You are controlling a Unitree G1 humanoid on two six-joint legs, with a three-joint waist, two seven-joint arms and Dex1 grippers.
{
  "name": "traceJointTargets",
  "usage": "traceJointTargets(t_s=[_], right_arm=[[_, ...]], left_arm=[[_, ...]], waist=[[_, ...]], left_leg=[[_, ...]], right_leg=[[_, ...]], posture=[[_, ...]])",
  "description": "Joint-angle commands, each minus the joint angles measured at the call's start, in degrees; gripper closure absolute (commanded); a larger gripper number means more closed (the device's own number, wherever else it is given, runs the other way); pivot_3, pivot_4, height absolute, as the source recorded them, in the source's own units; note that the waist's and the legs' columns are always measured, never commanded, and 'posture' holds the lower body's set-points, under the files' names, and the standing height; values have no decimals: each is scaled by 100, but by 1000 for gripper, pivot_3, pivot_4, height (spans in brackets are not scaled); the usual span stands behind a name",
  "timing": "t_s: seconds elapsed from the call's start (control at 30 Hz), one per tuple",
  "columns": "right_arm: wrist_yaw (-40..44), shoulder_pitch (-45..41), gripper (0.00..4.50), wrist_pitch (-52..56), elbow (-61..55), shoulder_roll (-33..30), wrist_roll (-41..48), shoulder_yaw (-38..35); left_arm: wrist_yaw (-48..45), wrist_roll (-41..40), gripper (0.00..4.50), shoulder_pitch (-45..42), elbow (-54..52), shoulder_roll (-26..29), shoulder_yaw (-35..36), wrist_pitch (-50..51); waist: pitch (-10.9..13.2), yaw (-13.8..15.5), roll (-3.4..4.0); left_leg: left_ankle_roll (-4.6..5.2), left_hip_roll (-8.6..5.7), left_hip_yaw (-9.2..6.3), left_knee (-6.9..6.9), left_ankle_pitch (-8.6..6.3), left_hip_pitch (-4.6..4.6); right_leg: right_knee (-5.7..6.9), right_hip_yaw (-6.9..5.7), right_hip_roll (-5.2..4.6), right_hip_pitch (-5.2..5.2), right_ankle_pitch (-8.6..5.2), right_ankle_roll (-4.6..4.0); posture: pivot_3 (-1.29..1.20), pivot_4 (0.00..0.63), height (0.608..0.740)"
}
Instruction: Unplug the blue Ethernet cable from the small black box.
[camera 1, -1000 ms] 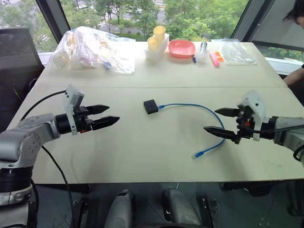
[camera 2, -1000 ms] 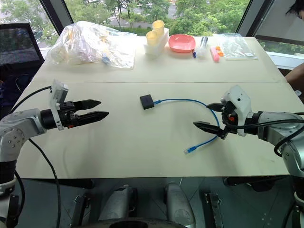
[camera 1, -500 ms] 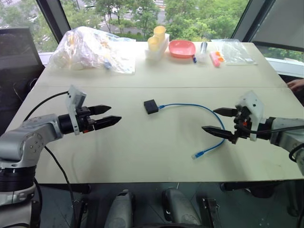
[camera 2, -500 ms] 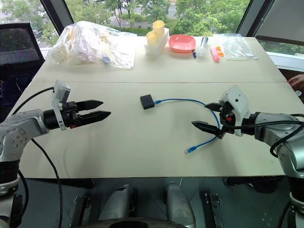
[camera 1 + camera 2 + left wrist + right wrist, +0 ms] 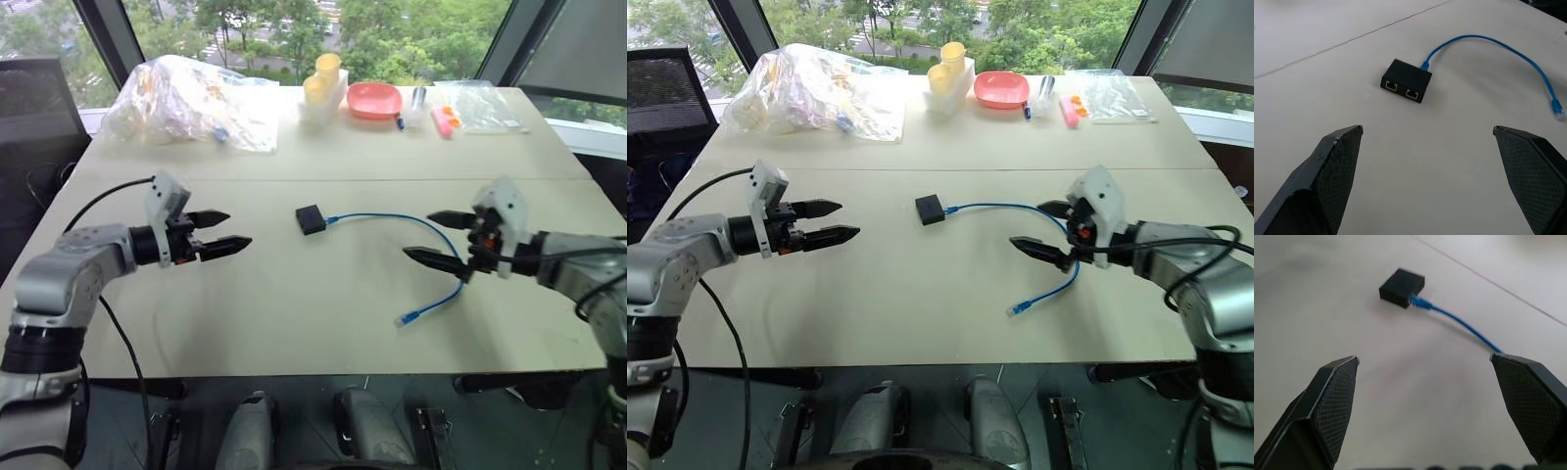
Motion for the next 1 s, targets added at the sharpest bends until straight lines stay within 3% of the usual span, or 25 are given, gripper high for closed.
traceJointTargets(t_s=[0.03,0.23,0.47,0.6,0.97,1.0], right_arm=[[176,-818,0,-902,1047,420,-988,961],[908,-2654,0,-2454,4336,1561,-1866,1644],[1236,-3987,0,-3806,7652,2340,-2825,1870],[1430,-4176,0,-4106,8328,2556,-3194,1858],[861,-4374,0,-4235,8930,3324,-3680,1564],[868,-4352,246,-4220,8949,3350,-3719,1548]], left_arm=[[-749,240,68,-500,353,202,-296,-259],[-1259,235,68,-941,579,308,-346,-121],[-842,-39,68,-116,-345,210,30,252],[-588,-233,68,304,-770,238,312,469],[183,-529,68,721,-1378,6,730,812],[226,-535,24,761,-1427,4,741,819]], waist=[[0,-8,1],[6,0,8],[7,-3,9],[8,-4,11],[8,-168,11],[8,-173,12]], left_leg=[[0,0,3,0,0,-1],[0,0,24,-4,0,-10],[9,3,1,-10,-7,-14],[8,4,-6,-10,-7,-14],[-6,3,-9,-7,1,14],[-6,3,-8,-7,1,18]], right_leg=[[1,0,2,-2,1,1],[10,-1,3,-17,4,8],[8,-2,-16,-19,2,12],[13,-3,-19,-18,2,12],[65,-1,-20,-16,3,10],[68,0,-19,-15,3,10]], posture=[[0,150,735],[0,150,735],[0,150,735],[0,150,735],[0,150,735],[0,150,735]])
